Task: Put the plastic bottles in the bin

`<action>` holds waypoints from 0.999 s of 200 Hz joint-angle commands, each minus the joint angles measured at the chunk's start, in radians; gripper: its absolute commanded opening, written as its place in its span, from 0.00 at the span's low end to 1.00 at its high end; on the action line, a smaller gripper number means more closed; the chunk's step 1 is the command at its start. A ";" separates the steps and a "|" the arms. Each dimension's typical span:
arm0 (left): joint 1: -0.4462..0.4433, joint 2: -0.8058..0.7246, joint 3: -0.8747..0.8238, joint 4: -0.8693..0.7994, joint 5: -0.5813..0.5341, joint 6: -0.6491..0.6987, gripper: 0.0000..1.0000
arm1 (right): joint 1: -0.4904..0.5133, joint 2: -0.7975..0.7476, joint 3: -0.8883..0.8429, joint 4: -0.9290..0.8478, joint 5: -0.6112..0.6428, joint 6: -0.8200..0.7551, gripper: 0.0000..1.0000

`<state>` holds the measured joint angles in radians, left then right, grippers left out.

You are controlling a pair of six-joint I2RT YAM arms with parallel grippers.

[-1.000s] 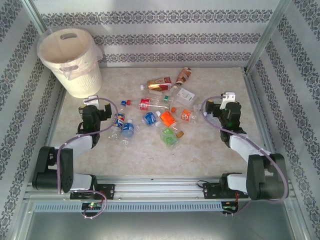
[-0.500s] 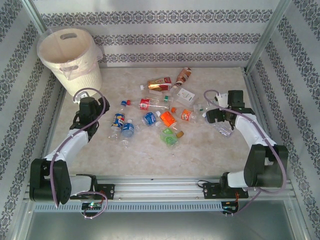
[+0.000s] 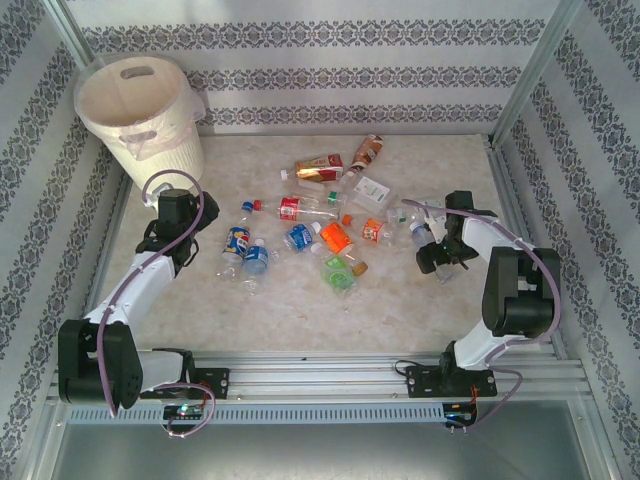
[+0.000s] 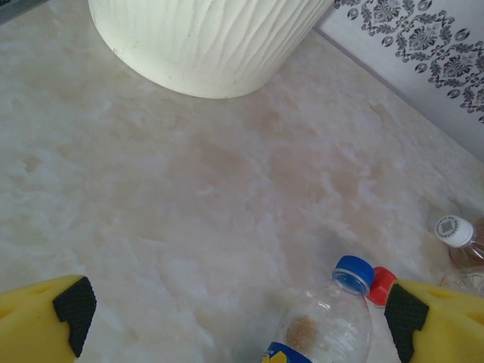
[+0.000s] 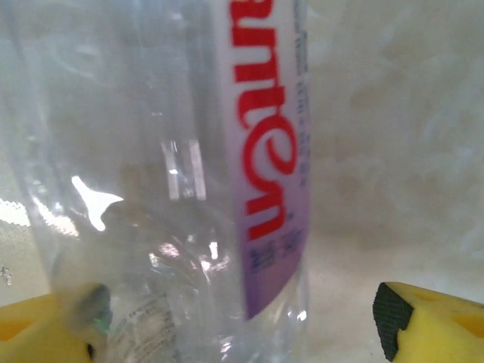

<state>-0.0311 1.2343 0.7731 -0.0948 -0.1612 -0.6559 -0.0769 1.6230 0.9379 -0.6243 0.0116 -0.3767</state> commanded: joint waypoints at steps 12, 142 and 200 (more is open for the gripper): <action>-0.003 -0.021 0.009 -0.009 0.015 -0.008 1.00 | 0.007 0.006 0.002 -0.011 0.032 -0.024 0.69; -0.065 -0.015 0.018 0.476 0.640 -0.061 1.00 | 0.149 -0.328 0.098 0.250 -0.298 0.281 0.46; -0.224 0.172 0.199 0.594 0.877 -0.035 1.00 | 0.337 -0.233 0.142 0.528 -0.380 0.540 0.46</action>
<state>-0.2054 1.3609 0.8974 0.3599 0.5617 -0.7082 0.2192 1.3479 1.0409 -0.2665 -0.2707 -0.0231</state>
